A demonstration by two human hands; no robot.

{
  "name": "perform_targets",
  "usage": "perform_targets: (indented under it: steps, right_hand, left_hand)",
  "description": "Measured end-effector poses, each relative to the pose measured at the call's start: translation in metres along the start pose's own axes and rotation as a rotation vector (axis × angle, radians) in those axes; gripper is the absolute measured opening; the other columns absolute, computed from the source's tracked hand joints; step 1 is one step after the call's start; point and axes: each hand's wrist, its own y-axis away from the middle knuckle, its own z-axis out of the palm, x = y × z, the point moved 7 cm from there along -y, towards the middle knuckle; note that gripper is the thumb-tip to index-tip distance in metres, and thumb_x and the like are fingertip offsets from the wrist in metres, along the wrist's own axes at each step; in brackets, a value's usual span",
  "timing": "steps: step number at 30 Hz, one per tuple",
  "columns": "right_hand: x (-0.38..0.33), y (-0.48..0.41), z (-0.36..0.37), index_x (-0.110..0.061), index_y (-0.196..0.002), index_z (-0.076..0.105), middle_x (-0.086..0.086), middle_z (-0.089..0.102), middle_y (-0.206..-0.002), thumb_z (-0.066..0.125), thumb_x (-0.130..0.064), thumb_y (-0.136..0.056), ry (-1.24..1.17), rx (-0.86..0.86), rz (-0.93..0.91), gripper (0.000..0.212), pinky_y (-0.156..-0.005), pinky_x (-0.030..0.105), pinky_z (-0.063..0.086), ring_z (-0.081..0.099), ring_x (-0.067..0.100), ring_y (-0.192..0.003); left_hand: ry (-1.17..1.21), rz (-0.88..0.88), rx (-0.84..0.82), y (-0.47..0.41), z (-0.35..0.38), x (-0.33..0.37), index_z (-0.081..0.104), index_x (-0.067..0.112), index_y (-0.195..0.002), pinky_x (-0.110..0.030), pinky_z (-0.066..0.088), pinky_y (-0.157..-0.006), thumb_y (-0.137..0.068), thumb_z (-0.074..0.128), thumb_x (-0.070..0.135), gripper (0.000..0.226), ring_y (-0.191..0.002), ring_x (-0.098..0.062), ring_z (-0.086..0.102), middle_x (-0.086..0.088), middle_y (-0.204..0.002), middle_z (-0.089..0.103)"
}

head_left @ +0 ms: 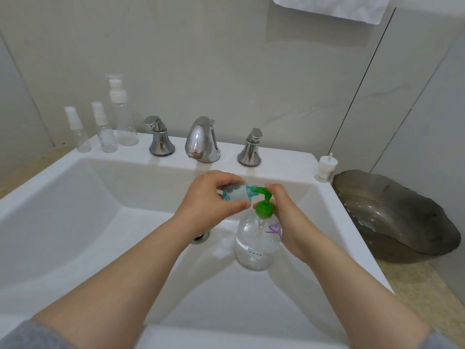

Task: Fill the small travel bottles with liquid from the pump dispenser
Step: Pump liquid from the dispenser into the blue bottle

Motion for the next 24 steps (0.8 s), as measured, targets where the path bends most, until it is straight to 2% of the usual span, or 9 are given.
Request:
perform_targets:
  steps: [3, 6, 10, 15, 22, 24]
  right_hand:
    - [0.0004, -0.0003, -0.0013, -0.027, -0.084, 0.076, 0.000, 0.071, -0.096, 0.053, -0.071, -0.053, -0.016, 0.013, 0.000, 0.058, -0.108, 0.048, 0.038, 0.059, 0.028, -0.112]
    - [-0.0011, -0.0003, -0.0014, -0.026, -0.096, 0.073, -0.004, 0.072, -0.094, 0.055, -0.068, -0.053, -0.022, -0.001, -0.005, 0.062, -0.109, 0.048, 0.038, 0.060, 0.025, -0.112]
    - [-0.0033, -0.0003, 0.0002, -0.026, -0.102, 0.070, -0.008, 0.071, -0.085, 0.053, -0.062, -0.064, -0.031, -0.040, -0.015, 0.055, -0.109, 0.045, 0.037, 0.060, 0.020, -0.102]
    - [-0.0056, -0.0004, -0.0016, -0.019, -0.109, 0.067, -0.002, 0.069, -0.094, 0.047, -0.044, -0.092, -0.084, -0.047, -0.037, 0.036, -0.093, 0.038, 0.042, 0.060, 0.018, -0.091]
    - [-0.0053, -0.0008, -0.0043, -0.012, -0.106, 0.067, 0.001, 0.068, -0.093, 0.049, -0.029, -0.094, -0.151, -0.018, -0.023, 0.027, -0.077, 0.032, 0.043, 0.058, 0.018, -0.083]
    - [-0.0045, -0.0018, -0.0044, -0.014, -0.103, 0.068, 0.002, 0.068, -0.096, 0.050, -0.032, -0.093, -0.148, -0.009, -0.031, 0.027, -0.083, 0.034, 0.045, 0.059, 0.019, -0.085]
  left_hand:
    - [-0.002, -0.001, 0.003, -0.0001, 0.0000, -0.0009, 0.068, 0.031, -0.094, -0.018, 0.052, -0.080, -0.063, 0.086, 0.022, 0.037, -0.090, -0.002, 0.061, 0.010, -0.097, 0.063]
    - [-0.006, -0.001, 0.002, -0.0002, 0.0005, -0.0015, 0.068, 0.032, -0.095, -0.019, 0.052, -0.080, -0.063, 0.086, 0.022, 0.038, -0.091, -0.004, 0.061, 0.011, -0.098, 0.062]
    - [-0.016, 0.006, 0.002, -0.0001, 0.0004, -0.0010, 0.069, 0.029, -0.097, -0.019, 0.052, -0.081, -0.064, 0.085, 0.022, 0.038, -0.091, -0.002, 0.060, 0.010, -0.098, 0.062]
    - [-0.018, -0.001, -0.002, 0.0003, 0.0013, -0.0014, 0.070, 0.028, -0.098, -0.016, 0.050, -0.079, -0.063, 0.086, 0.022, 0.039, -0.090, -0.001, 0.060, 0.012, -0.096, 0.061]
    - [-0.035, -0.022, -0.040, 0.0016, 0.0041, -0.0040, 0.070, 0.027, -0.095, -0.013, 0.050, -0.074, -0.062, 0.087, 0.023, 0.038, -0.086, 0.001, 0.060, 0.017, -0.091, 0.063]
    - [-0.030, -0.018, -0.038, 0.0021, 0.0041, -0.0034, 0.070, 0.028, -0.094, -0.011, 0.049, -0.074, -0.062, 0.087, 0.023, 0.036, -0.086, 0.002, 0.061, 0.017, -0.090, 0.064]
